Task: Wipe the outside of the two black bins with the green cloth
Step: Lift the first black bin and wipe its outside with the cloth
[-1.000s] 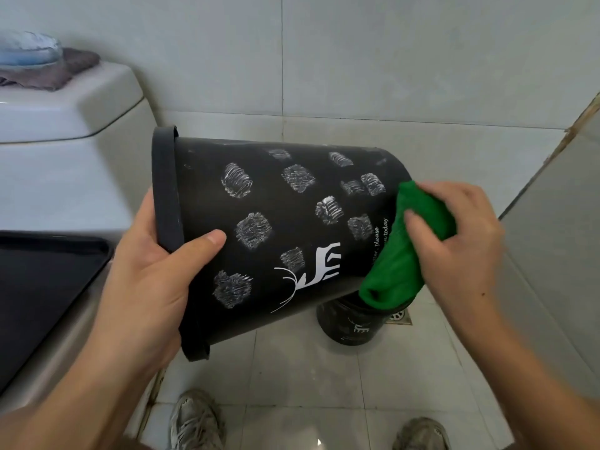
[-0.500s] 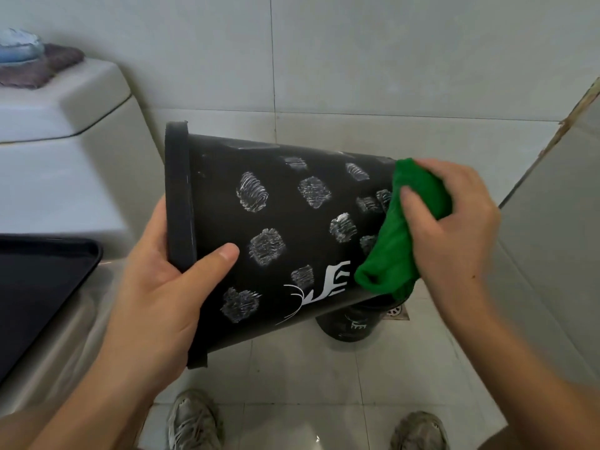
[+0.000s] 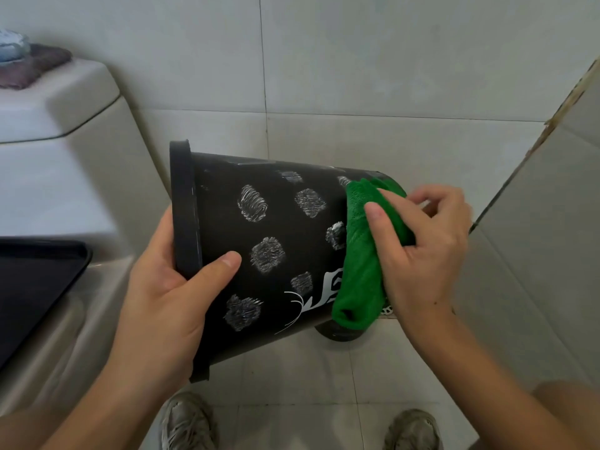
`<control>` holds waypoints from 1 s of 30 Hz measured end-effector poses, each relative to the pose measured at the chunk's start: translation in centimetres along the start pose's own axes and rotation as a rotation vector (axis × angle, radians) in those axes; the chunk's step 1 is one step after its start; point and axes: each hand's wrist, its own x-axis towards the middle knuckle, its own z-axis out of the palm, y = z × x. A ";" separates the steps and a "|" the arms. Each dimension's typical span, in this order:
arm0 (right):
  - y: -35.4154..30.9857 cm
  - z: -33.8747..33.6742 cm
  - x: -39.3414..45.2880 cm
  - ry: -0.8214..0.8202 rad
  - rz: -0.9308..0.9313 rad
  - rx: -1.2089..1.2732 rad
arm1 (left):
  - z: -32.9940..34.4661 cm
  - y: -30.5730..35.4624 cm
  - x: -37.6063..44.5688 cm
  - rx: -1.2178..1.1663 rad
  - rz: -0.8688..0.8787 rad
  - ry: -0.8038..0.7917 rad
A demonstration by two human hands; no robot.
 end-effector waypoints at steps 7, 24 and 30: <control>-1.2 -1.1 -1.1 -0.285 -0.004 -0.054 | 0.1 -0.5 0.0 0.026 0.010 0.092; -0.2 -4.5 3.7 -0.254 0.661 0.984 | -1.0 -0.1 1.1 -0.019 -0.041 0.172; 1.8 -3.1 3.5 -0.397 0.621 0.660 | -1.2 0.0 1.1 -0.026 -0.047 0.146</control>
